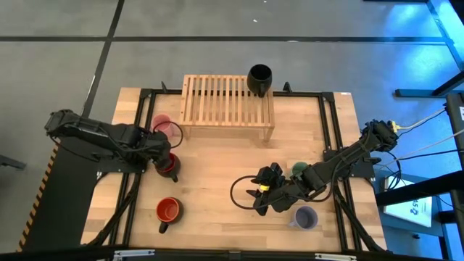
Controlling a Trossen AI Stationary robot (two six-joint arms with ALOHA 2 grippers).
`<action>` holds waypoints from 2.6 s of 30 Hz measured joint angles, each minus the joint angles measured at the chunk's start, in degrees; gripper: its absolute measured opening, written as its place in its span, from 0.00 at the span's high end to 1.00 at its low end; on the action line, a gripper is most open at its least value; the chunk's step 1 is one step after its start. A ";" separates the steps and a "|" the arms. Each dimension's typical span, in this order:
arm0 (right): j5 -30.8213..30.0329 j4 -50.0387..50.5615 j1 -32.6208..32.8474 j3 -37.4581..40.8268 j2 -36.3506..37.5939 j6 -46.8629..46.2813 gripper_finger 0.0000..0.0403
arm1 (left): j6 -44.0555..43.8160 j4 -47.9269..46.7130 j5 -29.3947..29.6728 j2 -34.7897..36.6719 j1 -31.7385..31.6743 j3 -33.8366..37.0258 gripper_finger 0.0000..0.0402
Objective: Place coffee mugs
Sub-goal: Put the red black mug on the shelf
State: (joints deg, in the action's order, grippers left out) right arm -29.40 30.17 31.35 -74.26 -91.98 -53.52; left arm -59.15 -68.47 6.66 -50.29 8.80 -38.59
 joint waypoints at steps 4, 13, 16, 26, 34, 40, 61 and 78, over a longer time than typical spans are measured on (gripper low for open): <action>-0.10 -0.02 0.00 0.00 0.00 0.01 0.51 | 1.44 0.38 -0.11 -0.82 -0.86 0.72 0.64; -0.62 -0.04 0.00 0.00 0.00 0.02 0.51 | 2.95 2.27 -0.14 -0.76 -2.13 0.93 0.79; -0.62 -0.06 0.00 0.00 0.00 0.02 0.51 | 3.39 2.32 -0.09 -0.76 -2.21 0.94 0.87; -0.61 -0.04 0.00 0.00 0.00 0.02 0.51 | 2.45 4.50 -0.64 -0.80 -2.19 0.98 0.97; -5.16 -6.86 0.00 0.00 0.02 9.68 0.51 | 0.76 11.15 -0.67 -0.77 -1.67 -8.11 0.97; -14.34 -19.05 -0.08 -0.04 0.08 26.16 0.51 | 0.44 20.71 5.52 -1.65 -1.67 -12.17 0.97; -15.92 -19.94 -8.99 -12.77 -13.44 51.94 0.51 | 1.07 34.72 12.30 -10.55 -3.59 -12.22 0.98; -15.25 -9.55 -12.74 -19.50 -18.01 43.28 0.64 | 1.64 35.06 12.60 -10.38 -4.46 -12.22 0.98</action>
State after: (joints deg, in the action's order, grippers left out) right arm -44.65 20.62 18.61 -93.76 -110.00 -10.24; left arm -57.52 -33.41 19.26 -60.66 4.34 -50.81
